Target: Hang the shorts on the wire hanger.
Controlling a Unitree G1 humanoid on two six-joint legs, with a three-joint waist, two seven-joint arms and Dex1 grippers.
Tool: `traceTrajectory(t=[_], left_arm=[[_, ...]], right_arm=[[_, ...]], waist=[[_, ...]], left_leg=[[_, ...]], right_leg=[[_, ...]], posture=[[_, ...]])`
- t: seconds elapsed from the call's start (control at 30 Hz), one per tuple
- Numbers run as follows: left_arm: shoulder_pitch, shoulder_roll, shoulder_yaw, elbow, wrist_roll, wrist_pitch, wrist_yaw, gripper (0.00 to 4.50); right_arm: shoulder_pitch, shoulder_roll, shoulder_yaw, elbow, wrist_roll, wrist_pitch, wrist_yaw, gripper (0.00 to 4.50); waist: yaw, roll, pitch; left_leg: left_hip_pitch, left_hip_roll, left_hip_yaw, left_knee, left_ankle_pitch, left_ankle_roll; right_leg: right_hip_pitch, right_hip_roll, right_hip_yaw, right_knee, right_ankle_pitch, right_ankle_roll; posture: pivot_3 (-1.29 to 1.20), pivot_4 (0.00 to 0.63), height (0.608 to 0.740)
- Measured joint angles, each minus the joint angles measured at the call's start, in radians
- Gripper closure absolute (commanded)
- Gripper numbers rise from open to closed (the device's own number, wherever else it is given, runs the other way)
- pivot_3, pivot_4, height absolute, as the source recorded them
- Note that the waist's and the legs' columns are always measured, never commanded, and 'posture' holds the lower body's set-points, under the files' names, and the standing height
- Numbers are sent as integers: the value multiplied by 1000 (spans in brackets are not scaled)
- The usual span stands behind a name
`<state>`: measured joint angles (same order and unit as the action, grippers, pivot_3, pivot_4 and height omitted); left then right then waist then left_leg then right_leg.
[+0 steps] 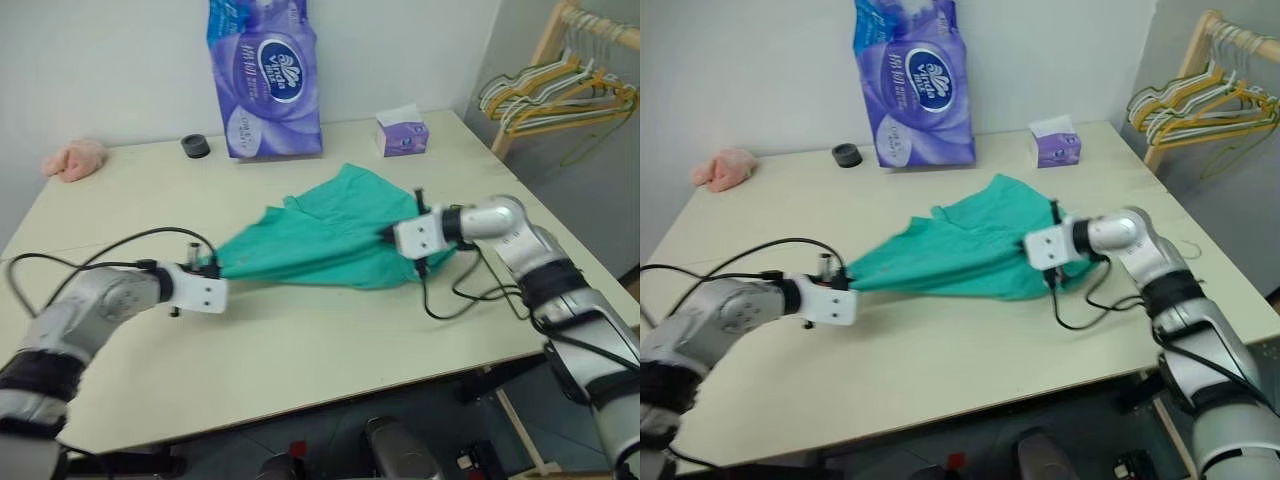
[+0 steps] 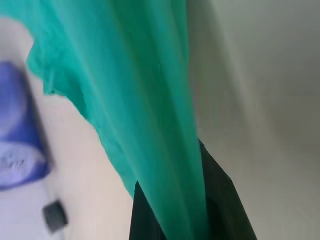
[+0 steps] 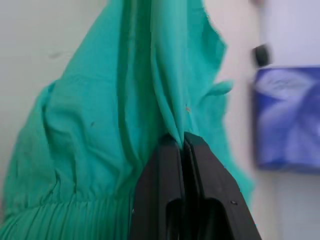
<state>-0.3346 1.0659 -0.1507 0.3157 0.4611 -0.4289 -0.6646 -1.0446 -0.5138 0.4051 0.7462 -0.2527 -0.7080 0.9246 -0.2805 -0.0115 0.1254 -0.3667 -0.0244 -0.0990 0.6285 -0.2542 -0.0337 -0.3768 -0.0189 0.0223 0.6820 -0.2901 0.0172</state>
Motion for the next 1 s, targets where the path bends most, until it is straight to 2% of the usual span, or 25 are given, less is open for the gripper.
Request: traceTrajectory(t=[0.1,0.2,0.3,0.4,0.47,0.53,0.63,0.73,0.77,0.87,0.97,1.0], left_arm=[[154,46,103,-146,-31,110,-17,4478],[320,50,178,-316,-92,246,-95,4478],[523,18,224,-553,-275,489,-254,4478],[631,19,220,-765,-457,663,-391,4478],[665,24,168,-868,-563,728,-484,4478],[612,14,135,-893,-619,766,-511,4478],[469,-18,120,-848,-631,781,-501,4478],[312,-55,81,-725,-617,785,-494,4478],[275,-66,68,-692,-609,782,-490,4478],[130,-144,18,-559,-570,767,-460,4478],[-135,-268,-49,-273,-463,671,-345,4478],[-251,-303,-70,-130,-416,615,-280,4478]], right_arm=[[-23,33,-20,-27,42,-64,-23,4500],[66,22,-27,-161,163,-57,57,4500],[291,-115,-6,-465,380,121,251,4500],[514,-343,20,-730,487,344,404,4500],[617,-473,17,-829,512,468,473,4500],[640,-506,3,-866,510,520,492,4500],[617,-496,-21,-841,496,542,494,4500],[485,-418,-22,-715,449,556,497,4500],[450,-395,-21,-678,431,555,500,4500],[307,-284,-15,-469,336,491,458,4500],[60,-102,16,-103,157,363,207,4500],[-36,-58,38,28,80,319,71,4500]], waist=[[5,0,0],[23,-1,-1],[52,-1,-1],[82,2,1],[86,8,5],[82,8,9],[68,4,11],[44,4,11],[39,4,10],[26,4,9],[4,4,8],[1,3,8]], left_leg=[[-3,0,0,-1,0,0],[-11,-1,-1,1,0,-1],[-18,-2,-2,5,-1,-1],[-19,-3,-2,13,-3,1],[-12,-3,-1,16,-3,1],[-4,0,0,16,-2,3],[12,4,2,12,-2,3],[20,4,2,10,-1,3],[20,4,2,11,-1,3],[12,4,4,11,-2,2],[-11,2,4,17,0,-3],[-16,0,5,19,2,-7]], right_leg=[[-2,-1,0,-2,-1,1],[-6,-2,0,-2,-1,1],[-10,-4,-1,-3,-1,1],[-8,-4,-2,-2,-2,1],[-2,-3,-1,-2,-3,-1],[4,0,-2,-1,-1,-3],[18,0,-8,-1,-6,-12],[24,0,-8,-1,-6,-12],[24,1,-8,0,-2,-6],[19,0,-6,0,-5,-4],[-3,-3,-6,3,1,-1],[-8,-4,-6,7,2,0]], posture=[[-235,68,740],[-241,69,740],[-269,73,740],[-287,73,740],[-300,74,740],[-303,70,740],[-304,67,740],[-298,67,740],[-295,66,740],[-296,63,740],[-300,56,740],[-300,55,740]])
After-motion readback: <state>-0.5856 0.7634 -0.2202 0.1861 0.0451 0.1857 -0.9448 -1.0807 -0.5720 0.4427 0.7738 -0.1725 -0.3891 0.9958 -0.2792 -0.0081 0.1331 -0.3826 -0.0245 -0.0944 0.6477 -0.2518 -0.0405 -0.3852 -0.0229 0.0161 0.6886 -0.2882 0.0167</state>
